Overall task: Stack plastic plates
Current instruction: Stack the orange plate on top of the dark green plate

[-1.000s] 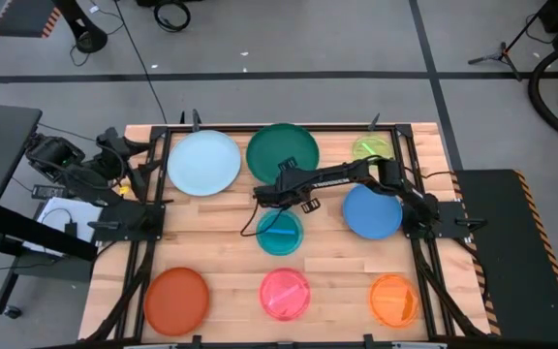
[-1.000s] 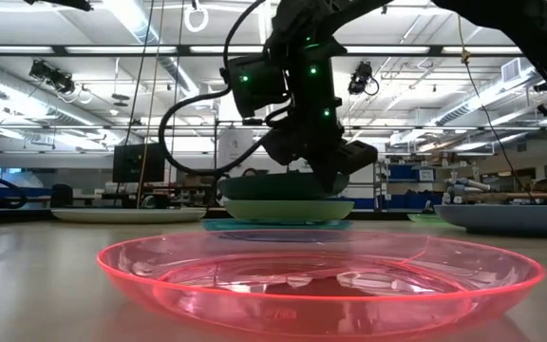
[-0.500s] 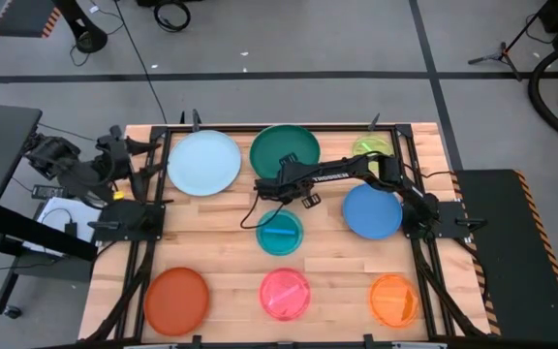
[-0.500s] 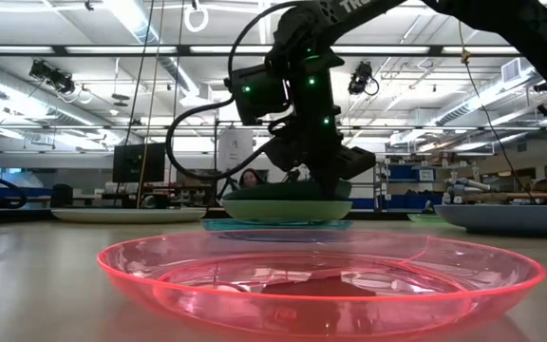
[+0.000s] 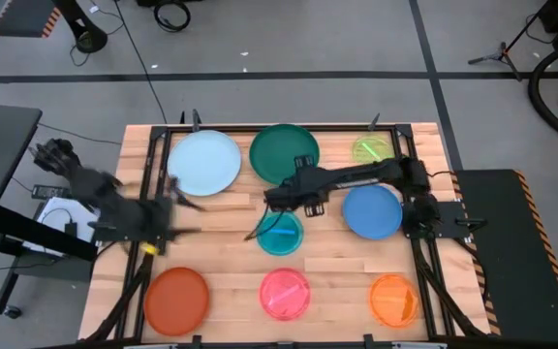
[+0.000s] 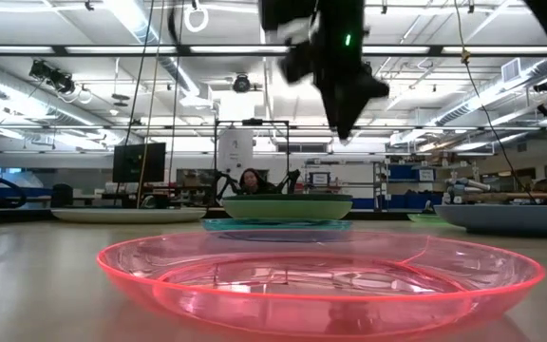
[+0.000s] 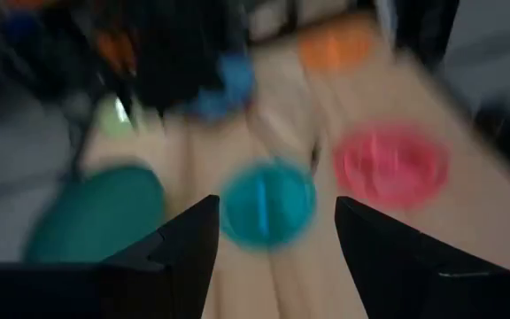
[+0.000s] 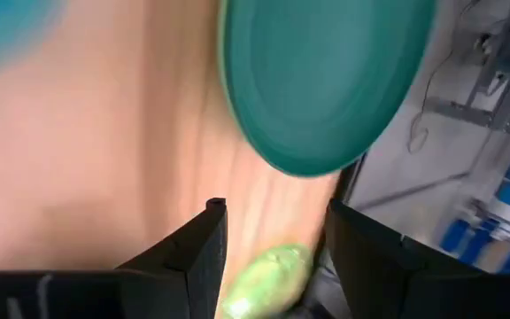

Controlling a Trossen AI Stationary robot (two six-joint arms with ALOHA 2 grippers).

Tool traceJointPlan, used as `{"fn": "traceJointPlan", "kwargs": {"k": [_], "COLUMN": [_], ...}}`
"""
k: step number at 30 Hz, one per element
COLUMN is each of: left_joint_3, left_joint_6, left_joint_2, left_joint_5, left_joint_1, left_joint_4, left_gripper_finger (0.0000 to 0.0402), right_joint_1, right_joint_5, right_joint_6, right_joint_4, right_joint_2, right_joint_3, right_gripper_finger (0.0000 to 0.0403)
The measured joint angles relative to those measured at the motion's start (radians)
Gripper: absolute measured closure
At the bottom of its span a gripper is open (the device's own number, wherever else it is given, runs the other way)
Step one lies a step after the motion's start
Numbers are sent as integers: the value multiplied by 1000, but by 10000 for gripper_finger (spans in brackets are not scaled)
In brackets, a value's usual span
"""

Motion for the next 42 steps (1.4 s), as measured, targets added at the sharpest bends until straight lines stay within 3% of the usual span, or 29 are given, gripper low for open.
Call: {"fn": "traceJointPlan", "kwargs": {"k": [5, 11, 17, 23, 28, 35, 42], "left_joint_3": [-1, -15, -177, -354, -383, -434, -558], "left_joint_6": [-314, -730, -974, -1034, -1036, -1036, -1035], "left_joint_2": [167, 267, 276, 276, 277, 277, 274], "left_joint_5": [107, 252, 544, 678, 680, 649, 647], "left_joint_1": [-29, -115, -111, -105, -135, -181, -240], "left_joint_4": [-139, -362, -363, -206, -144, -142, 71], "left_gripper_finger": [171, 170, 169, 133, 107, 104, 105], "right_joint_1": [152, 338, 485, 567, 600, 604, 598], "right_joint_5": [-1, 1, 30, 32, 29, 27, 27], "right_joint_6": [175, 335, 443, 546, 632, 643, 603], "right_joint_4": [48, 202, 413, 548, 554, 556, 556], "right_joint_2": [-74, -89, -90, -89, -89, -89, -89], "right_joint_3": [-1, -3, -83, -172, -204, -208, -207], "right_gripper_finger": [206, 207, 207, 207, 207, 207, 207]}}
